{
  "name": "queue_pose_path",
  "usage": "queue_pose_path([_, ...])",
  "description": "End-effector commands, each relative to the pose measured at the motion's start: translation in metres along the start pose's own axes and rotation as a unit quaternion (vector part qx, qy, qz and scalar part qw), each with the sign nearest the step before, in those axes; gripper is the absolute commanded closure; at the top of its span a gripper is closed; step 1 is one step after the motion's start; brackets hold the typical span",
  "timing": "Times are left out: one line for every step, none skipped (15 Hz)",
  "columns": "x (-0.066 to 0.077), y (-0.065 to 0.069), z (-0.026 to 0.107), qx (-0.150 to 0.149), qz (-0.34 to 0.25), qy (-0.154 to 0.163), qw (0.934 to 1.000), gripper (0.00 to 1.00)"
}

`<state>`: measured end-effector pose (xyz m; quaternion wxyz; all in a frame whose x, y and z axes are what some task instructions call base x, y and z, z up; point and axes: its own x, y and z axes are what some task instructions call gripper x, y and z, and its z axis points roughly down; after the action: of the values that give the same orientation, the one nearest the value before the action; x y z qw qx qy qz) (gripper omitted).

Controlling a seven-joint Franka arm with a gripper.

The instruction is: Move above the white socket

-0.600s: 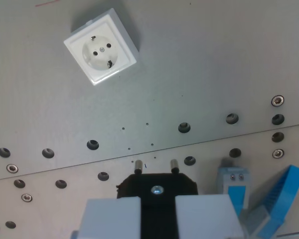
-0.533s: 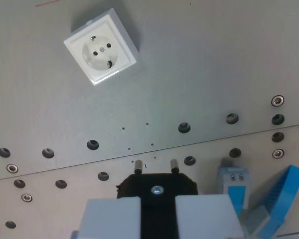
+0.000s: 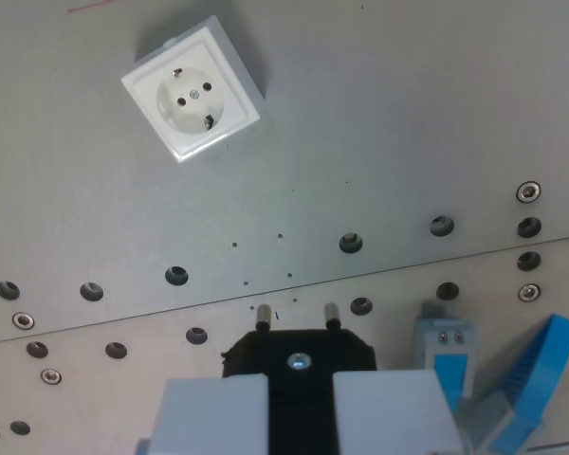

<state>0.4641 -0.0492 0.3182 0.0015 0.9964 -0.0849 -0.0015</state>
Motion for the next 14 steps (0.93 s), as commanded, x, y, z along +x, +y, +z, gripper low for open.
queue_pose_path([0.0, 0.0, 0.003, 0.0, -0.011, 0.001, 0.9999, 1.0])
queue_pose_path([0.0, -0.001, 0.004, 0.0, -0.014, 0.002, 0.9999, 1.0])
queue_pose_path([0.0, -0.001, 0.005, 0.0, -0.018, 0.004, 0.9998, 1.0])
queue_pose_path([0.0, -0.002, 0.006, 0.0, -0.022, 0.005, 0.9997, 1.0])
queue_pose_path([0.0, -0.002, 0.008, 0.001, -0.025, 0.008, 0.9997, 1.0])
queue_pose_path([0.0, -0.002, 0.01, 0.001, -0.028, 0.01, 0.9996, 1.0])
queue_pose_path([0.0, -0.003, 0.011, 0.001, -0.031, 0.012, 0.9994, 1.0])
queue_pose_path([0.001, -0.003, 0.014, 0.002, -0.035, 0.015, 0.9993, 1.0])
queue_pose_path([0.001, -0.004, 0.016, 0.002, -0.04, 0.017, 0.999, 1.0])
queue_pose_path([0.001, -0.005, 0.019, 0.002, -0.045, 0.019, 0.9988, 1.0])
queue_pose_path([0.001, -0.005, 0.022, 0.002, -0.051, 0.021, 0.9985, 1.0])
queue_pose_path([0.001, -0.006, 0.025, 0.003, -0.057, 0.023, 0.9981, 1.0])
queue_pose_path([0.001, -0.007, 0.028, 0.003, -0.061, 0.025, 0.9978, 1.0])
queue_pose_path([0.001, -0.008, 0.031, 0.003, -0.067, 0.026, 0.9974, 1.0])
